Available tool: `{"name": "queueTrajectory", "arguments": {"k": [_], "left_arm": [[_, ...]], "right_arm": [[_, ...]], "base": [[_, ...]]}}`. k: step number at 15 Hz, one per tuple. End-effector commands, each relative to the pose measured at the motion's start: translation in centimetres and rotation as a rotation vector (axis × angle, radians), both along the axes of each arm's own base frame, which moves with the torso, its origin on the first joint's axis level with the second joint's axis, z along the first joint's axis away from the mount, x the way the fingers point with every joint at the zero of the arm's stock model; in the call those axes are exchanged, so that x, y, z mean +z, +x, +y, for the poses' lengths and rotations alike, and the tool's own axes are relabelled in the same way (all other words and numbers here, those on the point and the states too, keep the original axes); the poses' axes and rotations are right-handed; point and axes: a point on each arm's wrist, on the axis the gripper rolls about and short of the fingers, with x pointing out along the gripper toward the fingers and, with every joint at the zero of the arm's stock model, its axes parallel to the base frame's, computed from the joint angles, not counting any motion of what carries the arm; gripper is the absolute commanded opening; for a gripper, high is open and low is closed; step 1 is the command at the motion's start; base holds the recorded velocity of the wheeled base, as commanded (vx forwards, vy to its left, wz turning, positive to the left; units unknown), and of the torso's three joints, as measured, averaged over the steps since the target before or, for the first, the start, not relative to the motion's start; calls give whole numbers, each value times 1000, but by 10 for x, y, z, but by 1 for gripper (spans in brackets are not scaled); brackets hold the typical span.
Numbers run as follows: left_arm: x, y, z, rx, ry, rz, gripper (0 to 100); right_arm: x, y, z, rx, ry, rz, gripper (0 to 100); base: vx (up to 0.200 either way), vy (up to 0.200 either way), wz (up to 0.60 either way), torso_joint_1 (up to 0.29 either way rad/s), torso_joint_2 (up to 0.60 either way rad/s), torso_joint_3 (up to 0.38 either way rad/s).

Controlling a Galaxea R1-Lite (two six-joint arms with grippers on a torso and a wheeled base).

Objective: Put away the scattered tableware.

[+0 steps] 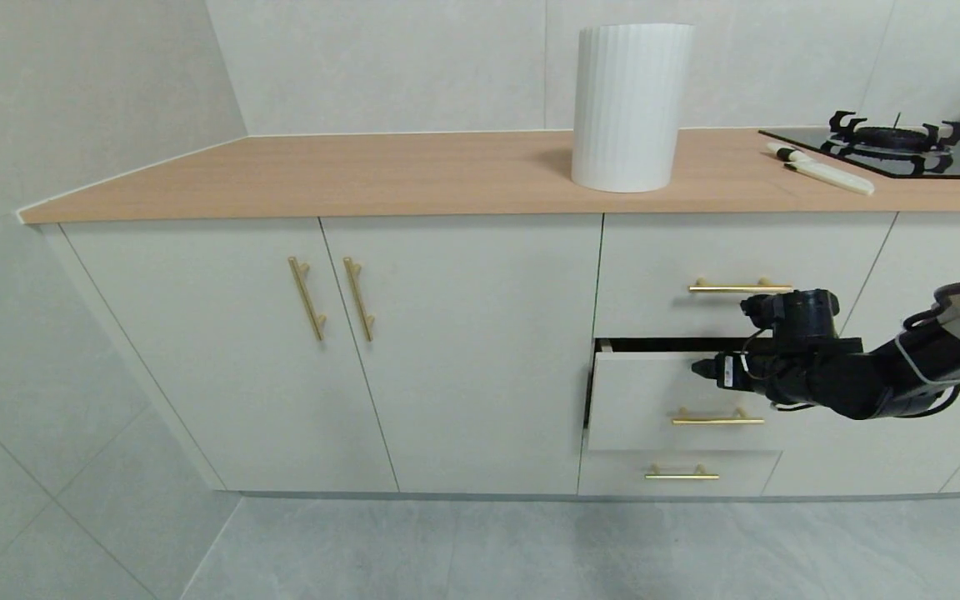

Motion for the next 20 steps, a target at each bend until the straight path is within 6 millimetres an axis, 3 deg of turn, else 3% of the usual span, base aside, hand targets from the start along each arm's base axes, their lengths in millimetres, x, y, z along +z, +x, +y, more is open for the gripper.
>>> {"name": "queueTrajectory", "arguments": {"k": [1, 15, 20], "left_arm": [[0, 0, 0, 0, 0, 0, 100], [0, 0, 0, 0, 0, 0, 100], [0, 0, 0, 0, 0, 0, 100]], "right_arm": [[-11, 2, 1, 1, -1, -3, 100], [-15, 15, 2, -71, -24, -156, 100], [-26, 33, 4, -135, -47, -221, 100]], "base": [[0, 0, 0, 0, 0, 0], [0, 0, 0, 0, 0, 0], [0, 0, 0, 0, 0, 0]]}}
